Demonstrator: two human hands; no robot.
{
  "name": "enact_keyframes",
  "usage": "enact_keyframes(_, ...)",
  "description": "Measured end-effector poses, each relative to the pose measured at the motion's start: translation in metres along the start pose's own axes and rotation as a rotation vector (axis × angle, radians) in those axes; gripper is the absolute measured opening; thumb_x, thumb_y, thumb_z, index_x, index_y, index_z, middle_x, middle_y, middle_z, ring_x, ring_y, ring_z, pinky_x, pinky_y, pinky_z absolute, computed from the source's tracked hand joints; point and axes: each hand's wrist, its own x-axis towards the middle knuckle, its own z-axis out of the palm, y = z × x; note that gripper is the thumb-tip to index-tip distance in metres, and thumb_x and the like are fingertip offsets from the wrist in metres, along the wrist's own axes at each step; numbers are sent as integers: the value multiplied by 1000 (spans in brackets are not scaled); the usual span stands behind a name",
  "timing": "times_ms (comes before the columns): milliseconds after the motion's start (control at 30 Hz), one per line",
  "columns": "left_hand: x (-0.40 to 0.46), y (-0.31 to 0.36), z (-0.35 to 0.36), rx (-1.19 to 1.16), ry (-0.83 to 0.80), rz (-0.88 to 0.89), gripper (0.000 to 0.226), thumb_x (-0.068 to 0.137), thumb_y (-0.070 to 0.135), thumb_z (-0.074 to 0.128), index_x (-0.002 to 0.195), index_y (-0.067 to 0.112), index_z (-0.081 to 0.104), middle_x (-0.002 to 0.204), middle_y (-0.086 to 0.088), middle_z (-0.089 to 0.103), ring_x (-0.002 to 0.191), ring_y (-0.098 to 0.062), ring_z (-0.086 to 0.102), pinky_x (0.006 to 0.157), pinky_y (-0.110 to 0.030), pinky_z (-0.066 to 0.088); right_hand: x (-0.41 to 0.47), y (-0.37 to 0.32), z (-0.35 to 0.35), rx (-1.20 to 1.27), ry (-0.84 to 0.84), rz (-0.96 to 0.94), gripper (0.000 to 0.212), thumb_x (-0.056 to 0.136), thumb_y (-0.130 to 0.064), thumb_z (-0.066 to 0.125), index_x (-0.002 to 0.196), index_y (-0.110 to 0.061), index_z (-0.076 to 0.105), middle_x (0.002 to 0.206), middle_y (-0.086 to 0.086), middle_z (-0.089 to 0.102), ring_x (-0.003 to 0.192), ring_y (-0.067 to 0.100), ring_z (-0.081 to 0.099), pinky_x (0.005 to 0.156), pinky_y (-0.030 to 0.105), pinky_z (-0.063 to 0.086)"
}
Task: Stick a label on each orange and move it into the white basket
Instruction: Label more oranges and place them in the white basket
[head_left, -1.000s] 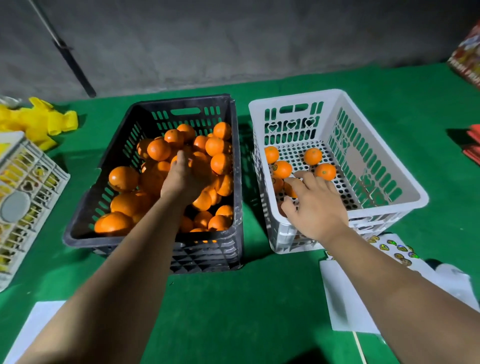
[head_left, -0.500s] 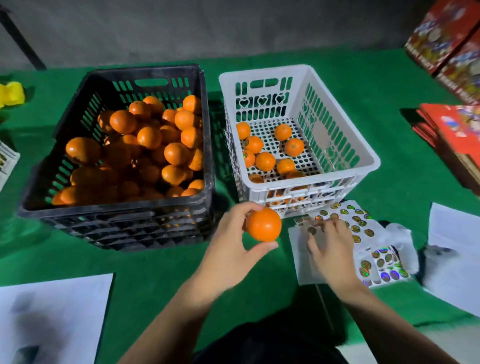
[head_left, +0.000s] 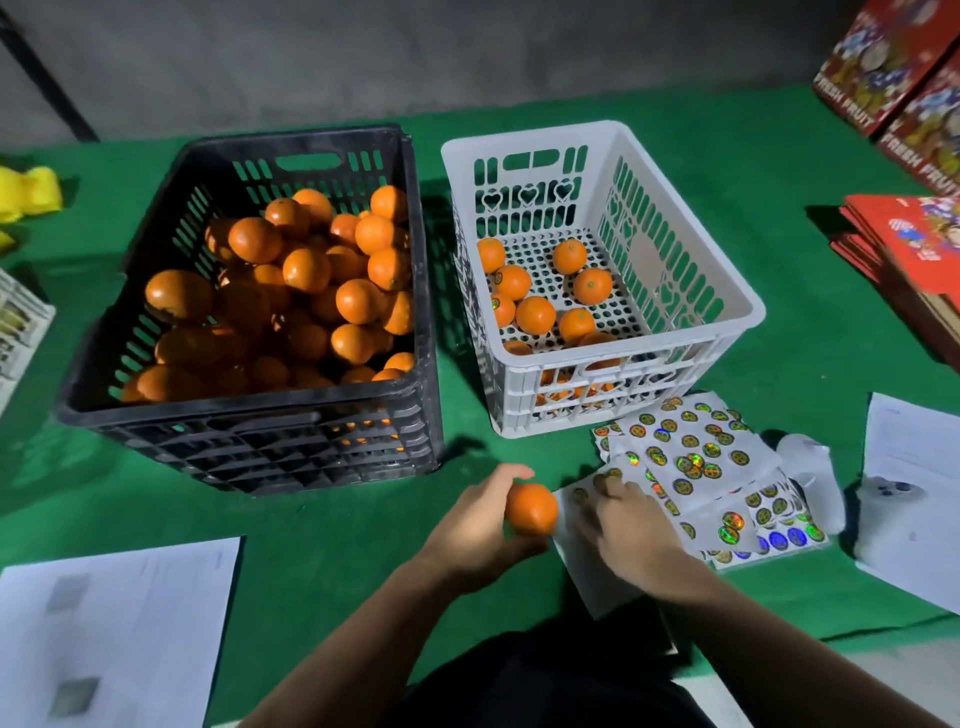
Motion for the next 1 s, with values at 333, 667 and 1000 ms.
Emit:
enact_keyframes(333, 8, -18, 21, 260, -394, -7, 80, 85, 33, 85, 150, 27, 39, 143, -10, 58, 125, -30, 56, 104, -39, 47, 13, -18, -2, 367, 29, 53, 32, 99, -32, 62, 130, -23, 58, 125, 0, 58, 116, 21, 58, 96, 39, 53)
enact_keyframes(667, 15, -25, 26, 264, -424, -18, 84, 86, 39, 83, 152, 29, 33, 144, -12, 55, 125, -31, 56, 105, -40, 47, 19, -19, -7, 549, 208, 117, 17, 103, -22, 54, 113, -16, 66, 98, 3, 70, 87, 19, 65, 77, 34, 55)
enact_keyframes(1000, 12, 2, 8, -351, -129, 1, 70, 74, 41, 92, 132, 28, 54, 122, 0, 65, 114, -23, 64, 102, -46, 53, -34, -26, -41, 826, 433, -316, 19, 95, -12, 71, 103, -30, 72, 105, -23, 59, 101, 4, 61, 83, 11, 44)
